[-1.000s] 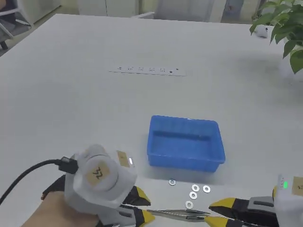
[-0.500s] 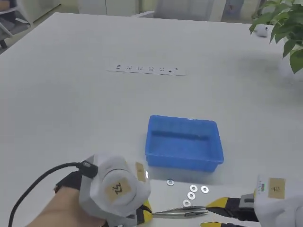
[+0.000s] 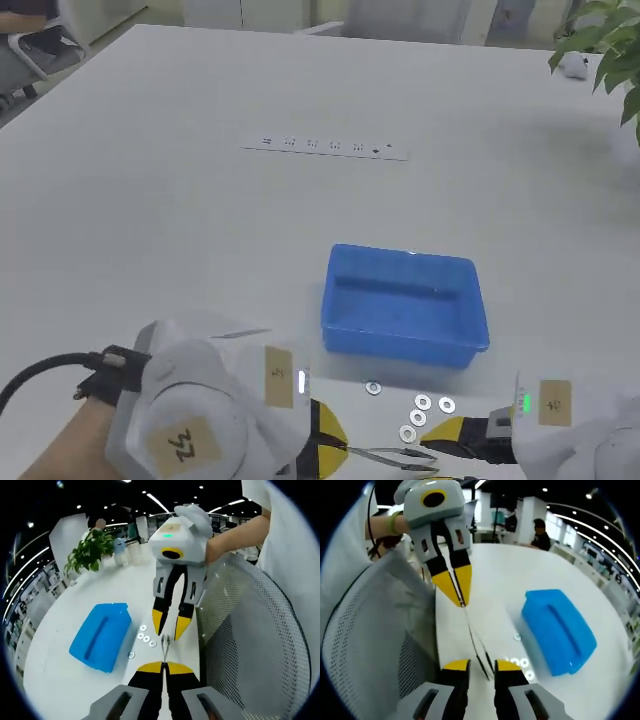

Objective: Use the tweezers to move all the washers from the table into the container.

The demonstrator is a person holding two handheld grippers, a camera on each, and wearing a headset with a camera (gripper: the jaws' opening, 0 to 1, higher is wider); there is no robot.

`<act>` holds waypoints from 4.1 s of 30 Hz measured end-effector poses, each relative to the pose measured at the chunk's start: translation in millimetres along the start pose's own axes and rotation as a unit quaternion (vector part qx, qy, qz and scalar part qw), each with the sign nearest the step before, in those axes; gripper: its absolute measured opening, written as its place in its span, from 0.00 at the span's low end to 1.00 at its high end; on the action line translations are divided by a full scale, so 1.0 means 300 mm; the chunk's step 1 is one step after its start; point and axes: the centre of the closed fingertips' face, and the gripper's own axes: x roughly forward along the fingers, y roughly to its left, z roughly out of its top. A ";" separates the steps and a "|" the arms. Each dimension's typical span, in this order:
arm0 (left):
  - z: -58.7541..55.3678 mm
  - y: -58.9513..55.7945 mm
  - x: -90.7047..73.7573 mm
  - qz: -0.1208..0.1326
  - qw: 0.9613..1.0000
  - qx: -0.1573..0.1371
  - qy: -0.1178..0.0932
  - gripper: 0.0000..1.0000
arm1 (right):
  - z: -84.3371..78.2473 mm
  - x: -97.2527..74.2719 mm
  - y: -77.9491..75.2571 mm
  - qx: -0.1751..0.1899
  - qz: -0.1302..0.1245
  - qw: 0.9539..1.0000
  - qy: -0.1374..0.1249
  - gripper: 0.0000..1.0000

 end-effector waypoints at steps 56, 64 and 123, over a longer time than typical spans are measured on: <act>0.198 0.130 0.097 -0.061 0.998 -0.014 -0.010 0.07 | 0.126 -0.042 -0.109 0.060 0.033 0.993 -0.097 0.03; 0.090 0.153 -0.027 0.081 0.966 -0.211 -0.125 0.54 | 0.130 -0.050 -0.113 0.091 -0.001 0.984 -0.150 0.02; -0.060 0.182 -0.255 0.347 0.855 -0.308 -0.232 0.85 | 0.088 -0.081 -0.608 0.224 -0.157 0.948 -0.159 0.02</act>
